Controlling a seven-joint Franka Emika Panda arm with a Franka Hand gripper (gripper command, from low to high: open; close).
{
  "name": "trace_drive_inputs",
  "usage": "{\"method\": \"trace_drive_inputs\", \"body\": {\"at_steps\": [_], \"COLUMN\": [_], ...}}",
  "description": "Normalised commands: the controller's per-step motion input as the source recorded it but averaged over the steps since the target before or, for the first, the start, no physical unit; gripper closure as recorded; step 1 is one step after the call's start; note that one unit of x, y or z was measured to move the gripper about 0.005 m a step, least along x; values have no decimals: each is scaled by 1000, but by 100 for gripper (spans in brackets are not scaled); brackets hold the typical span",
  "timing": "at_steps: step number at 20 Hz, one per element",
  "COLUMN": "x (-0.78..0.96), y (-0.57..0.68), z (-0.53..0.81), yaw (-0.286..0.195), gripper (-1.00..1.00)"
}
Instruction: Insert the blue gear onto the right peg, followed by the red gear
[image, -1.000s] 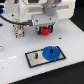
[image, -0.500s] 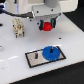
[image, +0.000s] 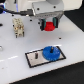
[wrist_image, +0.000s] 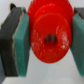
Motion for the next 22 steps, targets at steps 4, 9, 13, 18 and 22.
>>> {"method": "trace_drive_inputs", "body": {"at_steps": [4,9,13,18,22], "x": [806,763,699,660,546], "y": [-100,-152,-143,-131,-104], "z": [235,124,135,58,18], "yaw": [0,0,0,0,0], "gripper": [100,100,100,100,100]}}
